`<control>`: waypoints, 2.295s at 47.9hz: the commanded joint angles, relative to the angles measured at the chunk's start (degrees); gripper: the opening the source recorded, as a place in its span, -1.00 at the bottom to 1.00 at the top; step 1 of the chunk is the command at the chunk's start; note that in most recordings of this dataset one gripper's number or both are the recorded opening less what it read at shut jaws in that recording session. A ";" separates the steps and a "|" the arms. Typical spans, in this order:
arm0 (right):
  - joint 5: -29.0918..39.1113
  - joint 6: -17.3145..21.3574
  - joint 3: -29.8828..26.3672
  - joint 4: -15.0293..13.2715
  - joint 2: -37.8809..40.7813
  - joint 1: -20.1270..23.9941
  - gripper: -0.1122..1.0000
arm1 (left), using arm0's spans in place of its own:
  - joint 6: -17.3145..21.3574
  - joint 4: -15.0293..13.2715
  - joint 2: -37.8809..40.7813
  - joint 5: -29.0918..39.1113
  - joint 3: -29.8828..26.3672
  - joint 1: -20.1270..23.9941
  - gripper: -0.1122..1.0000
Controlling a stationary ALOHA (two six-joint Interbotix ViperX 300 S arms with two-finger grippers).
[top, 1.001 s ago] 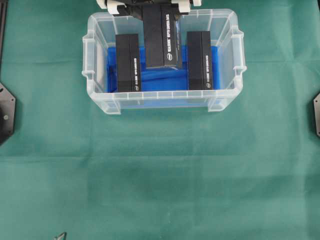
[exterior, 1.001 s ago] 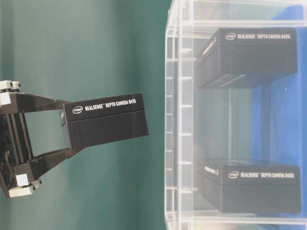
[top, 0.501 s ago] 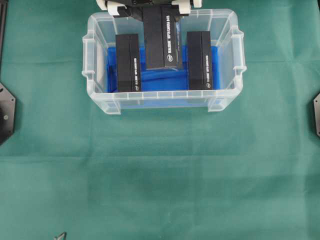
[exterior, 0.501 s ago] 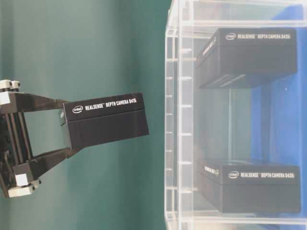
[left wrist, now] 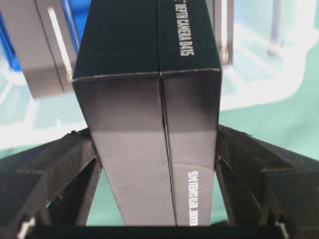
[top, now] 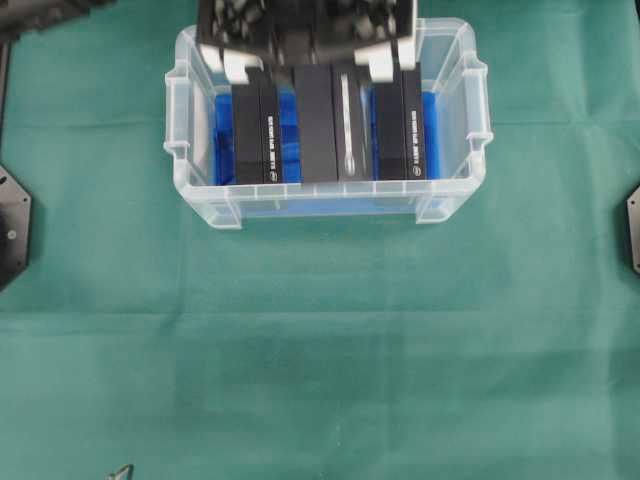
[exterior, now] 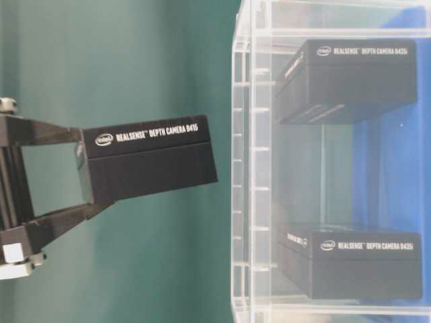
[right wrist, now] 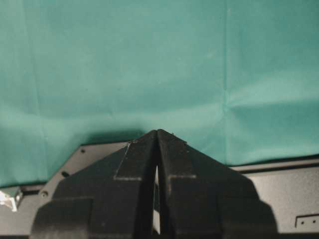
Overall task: Take the box out of the case with the left arm.
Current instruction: 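Lift the middle box up out of the case with the left gripper, then carry the box in front of the case and lower it onto the table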
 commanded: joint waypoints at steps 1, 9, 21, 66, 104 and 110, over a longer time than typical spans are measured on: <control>-0.35 -0.18 -0.79 -0.18 0.00 -0.09 -0.80 | -1.85 0.62 -3.08 -0.26 -0.44 -2.72 0.36; -0.35 -0.18 -0.79 -0.09 0.00 -0.09 -0.80 | -5.98 0.62 -3.25 -0.18 0.44 -7.29 0.36; -0.35 -0.18 -0.79 -0.18 0.00 -0.09 -0.80 | -13.27 0.70 -2.99 -0.53 0.70 -14.33 0.36; -0.26 0.26 -0.70 0.18 0.00 -0.09 -0.80 | -22.50 1.58 -1.93 -3.34 2.81 -21.88 0.36; -0.35 0.26 -0.62 0.09 0.18 -0.09 -0.80 | -22.32 0.44 -2.55 -34.45 34.45 -21.88 0.36; -0.35 0.26 -0.62 0.09 0.18 -0.09 -0.80 | -22.32 0.44 -1.93 -36.65 36.12 -21.71 0.36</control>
